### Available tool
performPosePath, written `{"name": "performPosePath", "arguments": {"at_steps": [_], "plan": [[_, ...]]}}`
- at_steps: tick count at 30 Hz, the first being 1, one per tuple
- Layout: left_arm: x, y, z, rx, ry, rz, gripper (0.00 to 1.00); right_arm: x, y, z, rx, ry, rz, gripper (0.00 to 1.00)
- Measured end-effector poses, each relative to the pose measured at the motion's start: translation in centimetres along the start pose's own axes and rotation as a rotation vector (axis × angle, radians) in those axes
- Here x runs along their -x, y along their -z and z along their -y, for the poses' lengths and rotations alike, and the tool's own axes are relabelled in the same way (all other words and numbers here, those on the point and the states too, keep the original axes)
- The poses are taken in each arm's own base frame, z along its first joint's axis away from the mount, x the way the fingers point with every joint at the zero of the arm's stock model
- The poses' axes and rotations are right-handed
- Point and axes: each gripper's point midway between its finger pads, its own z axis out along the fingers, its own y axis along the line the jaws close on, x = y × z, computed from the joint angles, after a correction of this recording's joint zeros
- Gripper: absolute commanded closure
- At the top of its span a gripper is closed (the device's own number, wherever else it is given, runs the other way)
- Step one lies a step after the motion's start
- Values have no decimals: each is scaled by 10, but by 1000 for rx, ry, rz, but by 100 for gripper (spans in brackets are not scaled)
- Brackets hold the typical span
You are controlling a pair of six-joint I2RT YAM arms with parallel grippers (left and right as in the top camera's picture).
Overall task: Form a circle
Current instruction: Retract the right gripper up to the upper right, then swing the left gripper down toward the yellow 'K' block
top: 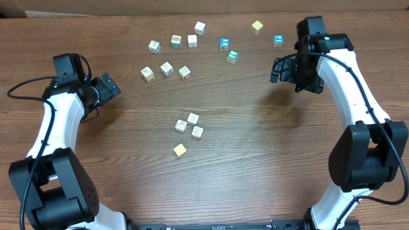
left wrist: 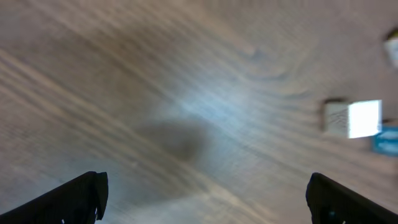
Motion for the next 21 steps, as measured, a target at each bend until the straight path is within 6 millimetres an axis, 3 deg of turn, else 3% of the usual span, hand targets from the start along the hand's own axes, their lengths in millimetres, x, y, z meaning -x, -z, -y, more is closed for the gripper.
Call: {"name": "performPosePath", "arguments": {"at_steps": [1,2,3,4,5,12,16,21], "plan": [[2,0,4,-21,13,8,7,0,0,0,0,-1,0,0],[5,0,7,-38,21,15,20,0,0,0,0,-2,0,0],[9,0,13,-64,32,31,41,0,0,0,0,-1,1,0],[12,1,16,-80,32,40,74,0,0,0,0,-1,1,0],[14,1,19,-96,33,47,96,0,0,0,1,-1,0,0],[9,3,31,-165,27,17,96,0,0,-1,8,-1,-2,0],[-16,6,36,-210,14,-99,96,0,0,-1,8,-1,-2,0],[-32,38,41,-206,8,-249,95,0,0,-1,8,-1,-1,0]]}}
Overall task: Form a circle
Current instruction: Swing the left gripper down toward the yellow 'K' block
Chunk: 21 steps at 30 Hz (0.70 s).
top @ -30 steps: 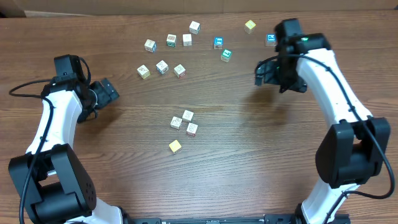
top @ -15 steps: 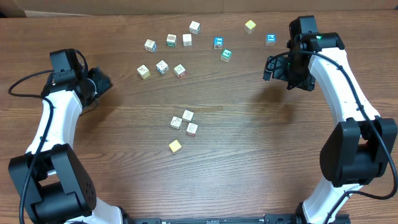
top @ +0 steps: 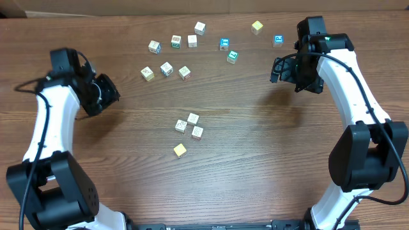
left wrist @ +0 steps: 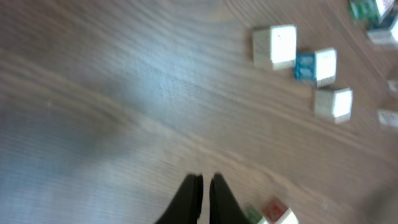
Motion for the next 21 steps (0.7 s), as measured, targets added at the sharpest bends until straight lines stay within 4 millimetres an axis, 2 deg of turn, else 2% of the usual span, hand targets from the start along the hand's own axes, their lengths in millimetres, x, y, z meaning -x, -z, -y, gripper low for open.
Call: {"name": "performPosePath", "arguments": {"at_steps": [2,4,5,8,15,21], "plan": [[-2,22,11,4,-20,-32,81,0,0,0,0,0,-1,0],[-9,45,23,9,-56,-71,29,0,0,0,0,0,0,0],[-14,54,28,12,-69,-90,18,0,0,0,0,0,-1,0],[-40,73,37,30,-114,-176,16,0,0,0,0,0,-1,0],[-105,82,36,153,-225,-397,23,0,0,0,0,0,-1,0],[-135,86,41,266,-344,-450,23,0,0,-1,3,0,-1,0]]}}
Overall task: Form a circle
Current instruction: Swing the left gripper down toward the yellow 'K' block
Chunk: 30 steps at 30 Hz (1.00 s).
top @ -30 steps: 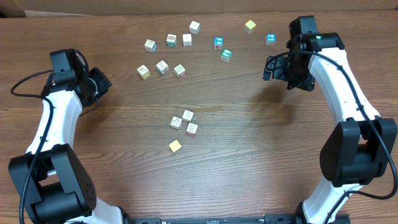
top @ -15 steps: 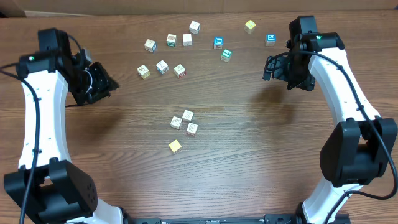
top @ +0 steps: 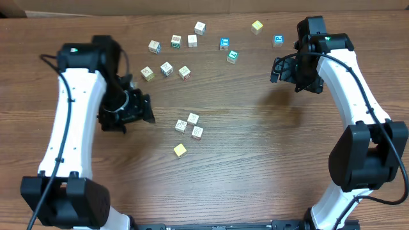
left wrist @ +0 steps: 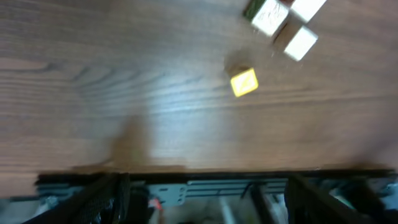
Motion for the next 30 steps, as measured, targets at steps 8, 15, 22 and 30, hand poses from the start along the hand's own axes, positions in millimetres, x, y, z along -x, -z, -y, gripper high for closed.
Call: {"name": "performPosePath", "arguments": {"at_steps": [8,15,22,30], "plan": [[-43,-17,24,172,-166,6,27,0,0,-1,3,0,-1,0],[-56,-87,34,267,-273,-23,27,0,0,-1,3,0,-1,0],[-57,-127,40,308,-358,26,46,0,0,-1,3,0,-1,0],[-61,-106,64,199,-495,362,37,0,0,-1,3,1,-1,0]]}}
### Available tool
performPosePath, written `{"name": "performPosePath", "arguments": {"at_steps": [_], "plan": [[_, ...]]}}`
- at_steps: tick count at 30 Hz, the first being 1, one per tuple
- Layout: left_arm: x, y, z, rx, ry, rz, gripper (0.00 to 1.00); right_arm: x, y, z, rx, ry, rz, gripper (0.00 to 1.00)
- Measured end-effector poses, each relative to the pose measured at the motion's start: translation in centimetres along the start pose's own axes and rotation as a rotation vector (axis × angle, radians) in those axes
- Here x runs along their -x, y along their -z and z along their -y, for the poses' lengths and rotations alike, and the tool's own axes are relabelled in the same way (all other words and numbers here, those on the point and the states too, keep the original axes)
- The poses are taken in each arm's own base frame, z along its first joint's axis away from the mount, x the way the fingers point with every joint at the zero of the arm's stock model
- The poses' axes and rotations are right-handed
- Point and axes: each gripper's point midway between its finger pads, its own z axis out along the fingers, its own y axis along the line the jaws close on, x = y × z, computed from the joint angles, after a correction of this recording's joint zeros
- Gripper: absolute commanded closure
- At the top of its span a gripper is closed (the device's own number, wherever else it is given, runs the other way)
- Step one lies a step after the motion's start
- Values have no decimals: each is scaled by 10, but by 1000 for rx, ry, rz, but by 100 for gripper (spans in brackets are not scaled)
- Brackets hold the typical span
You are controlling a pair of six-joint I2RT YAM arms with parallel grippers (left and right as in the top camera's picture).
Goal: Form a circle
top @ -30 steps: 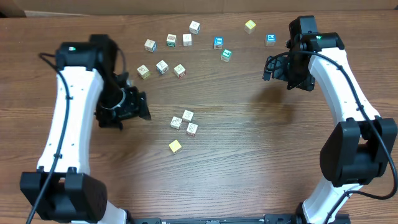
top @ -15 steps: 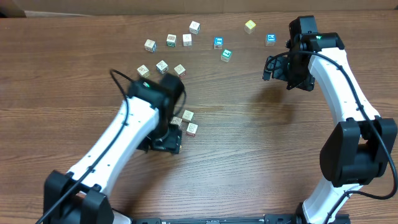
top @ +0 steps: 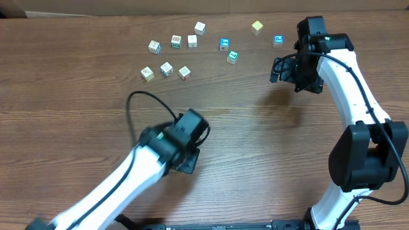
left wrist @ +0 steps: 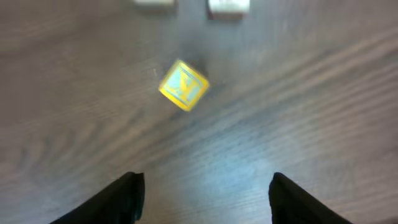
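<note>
Small lettered cubes are the task's pieces. A yellow cube [left wrist: 183, 85] lies tilted on the wood, ahead of my left gripper [left wrist: 208, 198], which is open and holds nothing. Two white cubes [left wrist: 228, 5] show at the top edge of the left wrist view. In the overhead view my left gripper [top: 186, 145] hangs over the table's middle and hides those cubes. Several more cubes lie scattered at the back, among them a white one [top: 154, 46], a blue one [top: 223, 43] and a yellow one [top: 257, 27]. My right gripper [top: 277, 69] hovers at the back right, beside a blue cube [top: 278, 40].
The brown wooden table [top: 268, 160] carries everything. A black cable [top: 137, 99] loops up from the left arm over the table's left half. The right arm's white links [top: 348, 83] run down the right side.
My left arm has moved from left of the middle cluster to right over it. The yellow cube now lies just ahead of its open fingers. The right arm has not moved.
My left gripper was open at the table's left edge. Then it was shut, still at the left. A moment later it stood open left of the middle cluster. Now it is open over the yellow cube. The cubes have kept their places.
</note>
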Motion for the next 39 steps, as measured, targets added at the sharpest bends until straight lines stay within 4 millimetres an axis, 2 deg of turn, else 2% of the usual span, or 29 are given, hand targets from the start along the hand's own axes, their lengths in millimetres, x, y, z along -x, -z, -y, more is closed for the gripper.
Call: {"name": "performPosePath", "arguments": {"at_steps": [1,3,6,9,12,21,28,34,39], "plan": [[2,5,-7,21,14,42,34,0,0,0,0,0,0,0],[3,11,-19,69,38,85,37,0,0,0,0,0,0,0],[5,11,-27,108,55,103,43,0,0,0,0,0,0,0],[11,10,-27,109,55,132,32,0,0,0,0,0,1,0],[23,8,-23,101,38,176,32,0,0,0,0,0,0,0],[22,-33,-16,134,-78,73,45,0,0,0,0,-1,0,0],[12,-66,-11,146,-175,-42,44,0,0,0,0,-1,0,0],[9,-76,-5,115,-241,-77,47,0,0,0,0,0,0,0],[14,-80,-7,101,-251,-70,45,0,0,0,0,-1,0,0]]}}
